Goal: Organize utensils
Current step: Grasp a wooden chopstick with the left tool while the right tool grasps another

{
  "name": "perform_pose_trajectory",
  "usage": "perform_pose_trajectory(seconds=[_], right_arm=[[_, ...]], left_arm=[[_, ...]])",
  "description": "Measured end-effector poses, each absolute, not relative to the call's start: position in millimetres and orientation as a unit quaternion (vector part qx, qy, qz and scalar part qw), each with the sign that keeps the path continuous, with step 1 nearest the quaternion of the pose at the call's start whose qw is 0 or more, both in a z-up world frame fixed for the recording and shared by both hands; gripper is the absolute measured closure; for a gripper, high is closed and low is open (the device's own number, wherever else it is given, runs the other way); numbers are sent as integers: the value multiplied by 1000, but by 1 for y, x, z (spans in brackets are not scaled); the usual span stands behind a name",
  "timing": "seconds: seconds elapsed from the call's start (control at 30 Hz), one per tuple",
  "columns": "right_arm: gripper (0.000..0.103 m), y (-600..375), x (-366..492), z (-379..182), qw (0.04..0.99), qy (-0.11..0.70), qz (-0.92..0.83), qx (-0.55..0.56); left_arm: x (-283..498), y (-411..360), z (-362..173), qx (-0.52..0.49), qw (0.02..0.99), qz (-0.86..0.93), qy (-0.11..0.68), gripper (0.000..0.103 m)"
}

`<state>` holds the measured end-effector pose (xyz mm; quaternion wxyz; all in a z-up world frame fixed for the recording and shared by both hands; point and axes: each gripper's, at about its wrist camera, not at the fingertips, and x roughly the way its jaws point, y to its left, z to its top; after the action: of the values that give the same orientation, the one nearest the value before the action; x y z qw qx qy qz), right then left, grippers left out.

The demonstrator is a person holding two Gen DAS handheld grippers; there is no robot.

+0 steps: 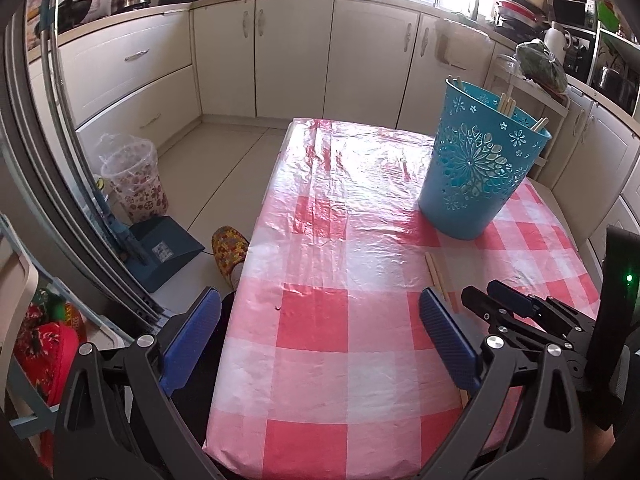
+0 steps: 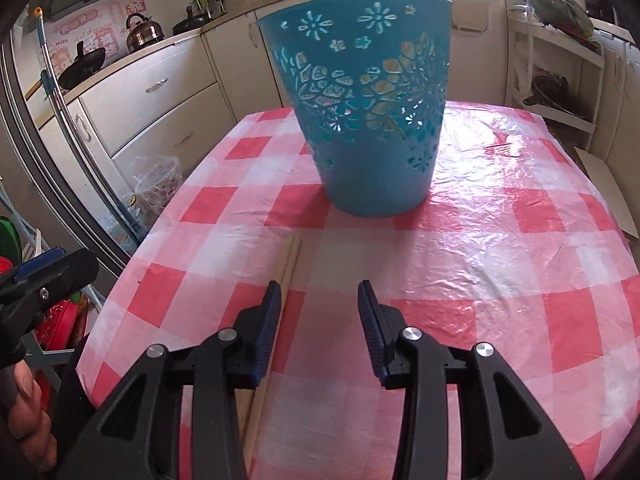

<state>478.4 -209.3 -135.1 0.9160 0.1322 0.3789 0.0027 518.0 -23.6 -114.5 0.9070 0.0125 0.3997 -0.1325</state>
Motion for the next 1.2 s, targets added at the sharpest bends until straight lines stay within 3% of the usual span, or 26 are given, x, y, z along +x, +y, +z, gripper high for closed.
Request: perform_pose_trajectory(seconds=[0.23, 0.5, 0.8, 0.87, 0.97, 1.03, 1.13, 1.2], right_arm=[[68, -196, 485, -146, 910, 402, 4, 100], [89, -206, 477, -146, 905, 420, -14, 73], [90, -251, 464, -145, 884, 458, -29, 94], [90, -266, 460, -146, 880, 457, -32, 128], [90, -279, 456, -148, 876, 452, -34, 165], [89, -279, 457, -148, 877, 449, -34, 169], [89, -276, 458, -149, 880, 446, -37, 161], [89, -274, 461, -148, 882, 443, -38, 155]], left_arm=[[517, -32, -117, 22, 905, -139, 402, 8], [519, -52, -118, 32, 896, -162, 412, 8], [536, -118, -148, 72, 867, -206, 449, 8], [538, -132, -156, 87, 863, -207, 454, 14], [542, -143, -164, 98, 856, -211, 461, 34], [544, -147, -169, 106, 850, -219, 466, 59], [546, -146, -174, 110, 845, -243, 464, 88], [548, -143, -175, 103, 838, -270, 463, 97]])
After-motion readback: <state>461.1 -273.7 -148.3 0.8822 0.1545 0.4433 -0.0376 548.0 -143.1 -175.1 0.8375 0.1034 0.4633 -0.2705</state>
